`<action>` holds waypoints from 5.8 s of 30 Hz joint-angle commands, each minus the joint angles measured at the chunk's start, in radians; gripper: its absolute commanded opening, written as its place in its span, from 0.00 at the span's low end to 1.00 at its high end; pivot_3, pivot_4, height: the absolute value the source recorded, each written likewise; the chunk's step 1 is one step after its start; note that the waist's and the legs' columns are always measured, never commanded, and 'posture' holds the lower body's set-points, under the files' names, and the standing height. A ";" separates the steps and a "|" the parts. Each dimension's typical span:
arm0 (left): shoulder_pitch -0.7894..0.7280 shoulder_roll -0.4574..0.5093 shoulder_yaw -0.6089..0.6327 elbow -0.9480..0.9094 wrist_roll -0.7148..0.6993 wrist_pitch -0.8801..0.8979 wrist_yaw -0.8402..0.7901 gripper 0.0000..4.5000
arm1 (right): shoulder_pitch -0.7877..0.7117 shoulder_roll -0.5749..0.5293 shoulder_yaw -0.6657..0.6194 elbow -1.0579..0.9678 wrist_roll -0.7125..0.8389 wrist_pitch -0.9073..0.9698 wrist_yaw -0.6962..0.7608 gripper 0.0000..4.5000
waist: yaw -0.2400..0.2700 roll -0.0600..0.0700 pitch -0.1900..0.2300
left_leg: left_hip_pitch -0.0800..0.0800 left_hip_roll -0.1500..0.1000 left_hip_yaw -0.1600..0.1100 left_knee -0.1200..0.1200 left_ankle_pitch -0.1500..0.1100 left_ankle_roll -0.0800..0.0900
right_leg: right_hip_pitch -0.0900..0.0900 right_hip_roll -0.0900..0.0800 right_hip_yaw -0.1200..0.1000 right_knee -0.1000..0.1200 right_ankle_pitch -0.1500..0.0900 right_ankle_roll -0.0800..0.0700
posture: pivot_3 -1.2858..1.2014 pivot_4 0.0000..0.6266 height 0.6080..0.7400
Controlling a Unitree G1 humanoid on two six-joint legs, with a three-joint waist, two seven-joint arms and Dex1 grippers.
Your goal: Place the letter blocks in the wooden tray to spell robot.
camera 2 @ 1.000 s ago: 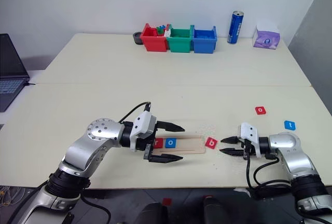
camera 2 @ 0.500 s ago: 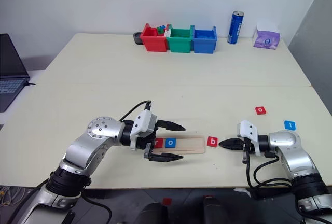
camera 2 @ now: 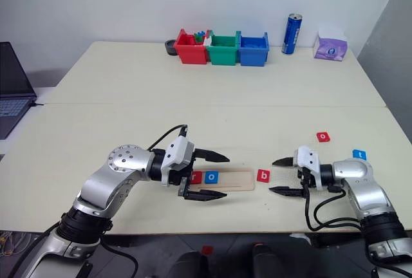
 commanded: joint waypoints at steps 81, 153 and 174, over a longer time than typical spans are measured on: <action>0.068 0.157 0.127 0.119 0.009 -0.206 -0.125 1.00 | -0.208 0.261 0.210 0.022 -0.103 0.057 -0.041 0.33 | -0.001 0.001 0.000 | 0.000 0.000 0.000 0.000 0.000 0.000 | -0.001 -0.001 -0.002 0.002 0.000 0.000 | 0.52 0.24 1.00; -0.241 -0.348 -0.067 0.348 0.200 -0.201 0.212 1.00 | -0.018 0.111 -0.352 -0.203 -0.118 0.505 -0.861 0.99 | -0.002 0.001 0.000 | 0.001 -0.001 0.001 0.001 0.000 0.000 | -0.001 0.000 0.001 0.005 0.000 0.000 | 0.52 0.24 1.00; -0.214 -0.343 -0.057 0.310 0.192 -0.181 0.208 1.00 | -0.239 0.129 -0.337 0.246 -0.101 0.469 -0.870 0.99 | -0.002 0.003 -0.001 | 0.001 -0.001 0.002 0.000 0.000 0.000 | -0.001 0.000 0.002 0.005 0.000 0.000 | 0.52 0.24 1.00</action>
